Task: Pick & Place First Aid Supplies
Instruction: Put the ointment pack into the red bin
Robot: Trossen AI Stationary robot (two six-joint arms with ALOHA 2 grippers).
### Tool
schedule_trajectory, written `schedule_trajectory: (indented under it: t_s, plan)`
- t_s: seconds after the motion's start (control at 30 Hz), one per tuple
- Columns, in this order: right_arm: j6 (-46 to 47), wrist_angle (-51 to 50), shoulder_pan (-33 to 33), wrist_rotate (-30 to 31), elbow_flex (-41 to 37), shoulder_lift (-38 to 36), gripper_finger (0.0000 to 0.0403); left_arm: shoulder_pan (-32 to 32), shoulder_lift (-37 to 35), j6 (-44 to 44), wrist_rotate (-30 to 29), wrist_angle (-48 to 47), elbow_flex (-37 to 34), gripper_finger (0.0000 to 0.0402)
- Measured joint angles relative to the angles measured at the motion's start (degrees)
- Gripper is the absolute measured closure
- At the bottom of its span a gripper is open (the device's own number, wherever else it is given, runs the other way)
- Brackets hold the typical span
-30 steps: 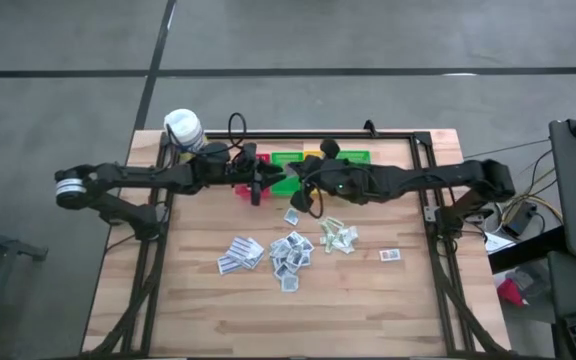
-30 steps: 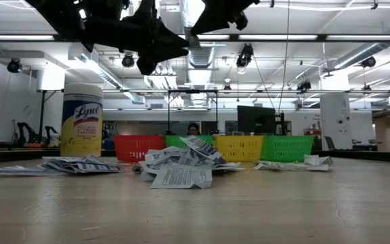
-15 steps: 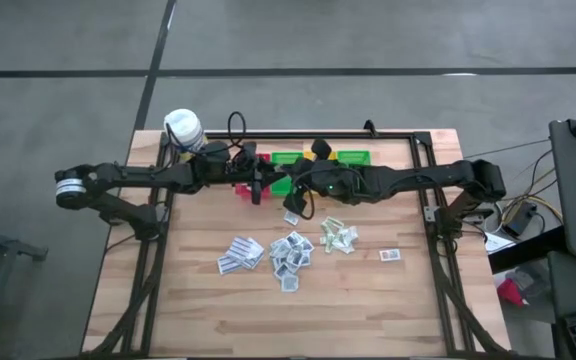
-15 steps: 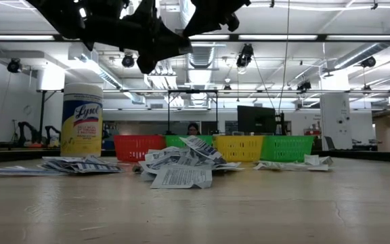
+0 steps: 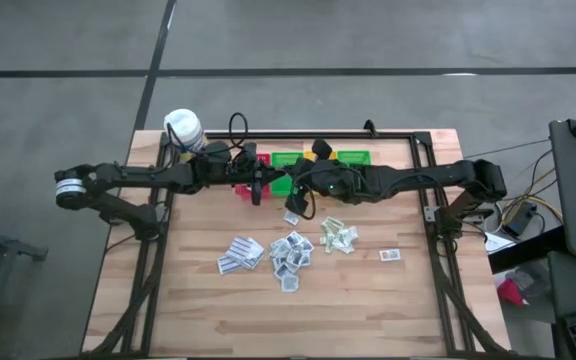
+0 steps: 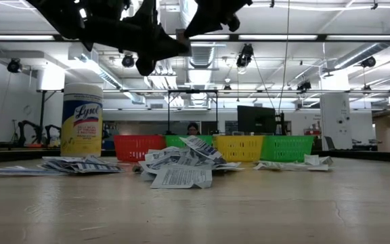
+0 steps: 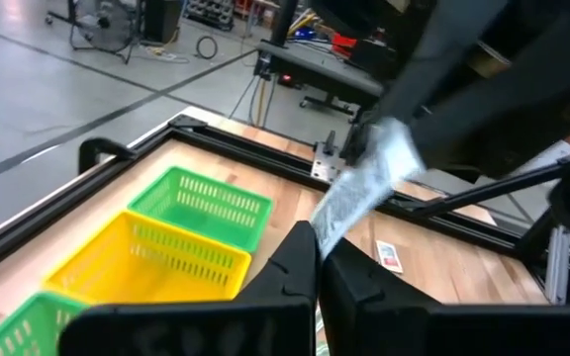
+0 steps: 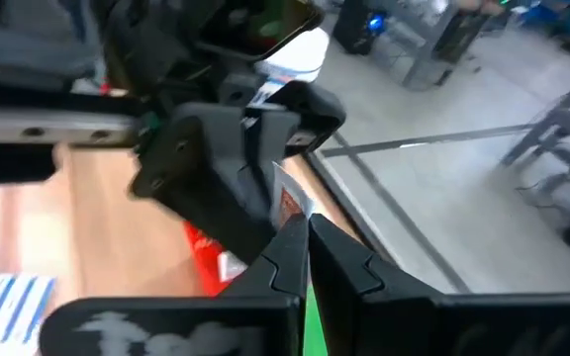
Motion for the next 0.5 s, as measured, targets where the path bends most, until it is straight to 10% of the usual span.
schedule_trajectory:
  t_s: [0.5]
  plan:
    - [3.0, -18.6, -0.2, 0.2, -0.1, -3.9, 0.0293, 2.5, -0.1, -5.7, -12.1, -20.3, 2.1, 0.0401]
